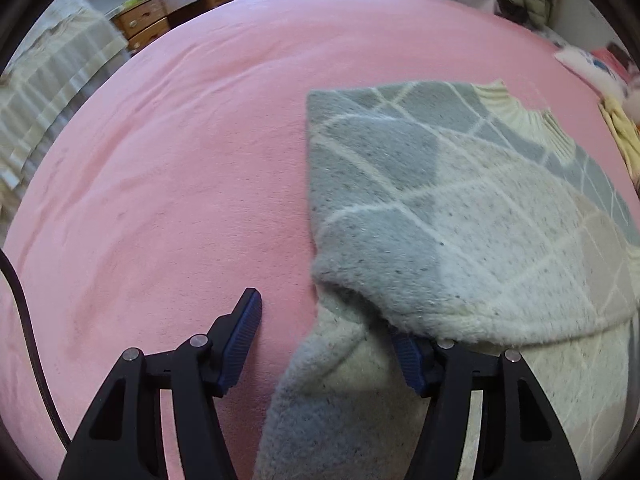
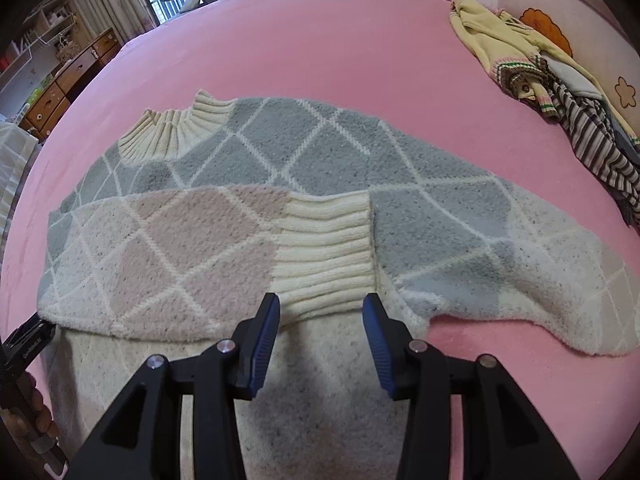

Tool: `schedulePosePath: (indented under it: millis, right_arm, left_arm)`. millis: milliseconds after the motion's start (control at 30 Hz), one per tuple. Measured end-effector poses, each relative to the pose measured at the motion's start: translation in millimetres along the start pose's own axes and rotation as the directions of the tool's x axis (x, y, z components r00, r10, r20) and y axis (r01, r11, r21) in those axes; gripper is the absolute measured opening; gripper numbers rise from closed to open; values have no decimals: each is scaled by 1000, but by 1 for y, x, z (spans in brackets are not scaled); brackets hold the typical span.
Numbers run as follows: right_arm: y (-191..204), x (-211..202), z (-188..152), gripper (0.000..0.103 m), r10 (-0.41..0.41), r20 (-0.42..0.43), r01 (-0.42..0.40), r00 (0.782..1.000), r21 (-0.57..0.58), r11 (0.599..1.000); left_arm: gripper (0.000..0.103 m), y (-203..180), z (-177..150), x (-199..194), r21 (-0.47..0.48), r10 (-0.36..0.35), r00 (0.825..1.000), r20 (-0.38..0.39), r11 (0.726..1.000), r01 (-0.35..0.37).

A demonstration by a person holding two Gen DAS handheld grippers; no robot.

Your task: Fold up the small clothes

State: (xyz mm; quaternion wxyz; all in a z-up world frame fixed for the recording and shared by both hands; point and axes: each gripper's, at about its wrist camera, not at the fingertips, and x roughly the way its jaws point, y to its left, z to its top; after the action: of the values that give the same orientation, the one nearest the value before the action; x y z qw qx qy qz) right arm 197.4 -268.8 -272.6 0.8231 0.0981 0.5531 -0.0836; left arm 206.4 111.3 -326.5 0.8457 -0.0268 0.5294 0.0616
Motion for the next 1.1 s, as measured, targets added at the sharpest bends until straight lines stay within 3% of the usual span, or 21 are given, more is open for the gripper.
schedulePosePath:
  millis: [33,100,200,267,300,400,667,833,933,1033,1100]
  right_arm:
    - [-1,3,2,43,-1,3,1,1000,6,1000]
    - [-5,10,5,43,8,-4,-8,1000,28,1000]
    - [-8,17,6,43,16,0,-16,1000,41,999]
    - [-7,19,6,22,-24,3,24,1000,30,999]
    - [-7,21,5,19,-53,0,53,999,17,998]
    - [-8,22,2,12,-70,-5,70,998,-4,998]
    - [-6,21,-1,9,-127,-7,126,992,-55,990]
    - [-5,12,-3,9,-113,-11,112,994,-47,993]
    - [-4,7,-6,9,-86,-16,85,996,-41,996]
    - [2,5,-8,9,-72,-15,71,997,-53,996]
    - [6,4,-8,9,-68,-11,67,998,-65,996]
  left_arm:
    - [49,1,-1,0,-14,-22,1000,1,1000,22]
    - [28,3,-3,-2,-14,-52,999,2,999,52]
    - [19,4,-7,-9,8,-41,999,23,999,41]
    - [17,10,-9,-14,-20,-50,998,34,999,50]
    - [16,13,-10,-18,-34,-55,998,38,998,56]
    - [14,27,-16,-17,-68,-50,998,23,996,52]
    - [15,48,-21,-11,-130,-87,996,-10,988,85]
    - [14,37,-20,-33,-85,-82,997,14,993,83]
    - [14,25,-23,-29,-55,-94,995,-16,994,93]
    - [16,11,-23,-21,1,-45,999,-12,999,45]
    - [24,4,-19,-19,25,-3,1000,12,1000,3]
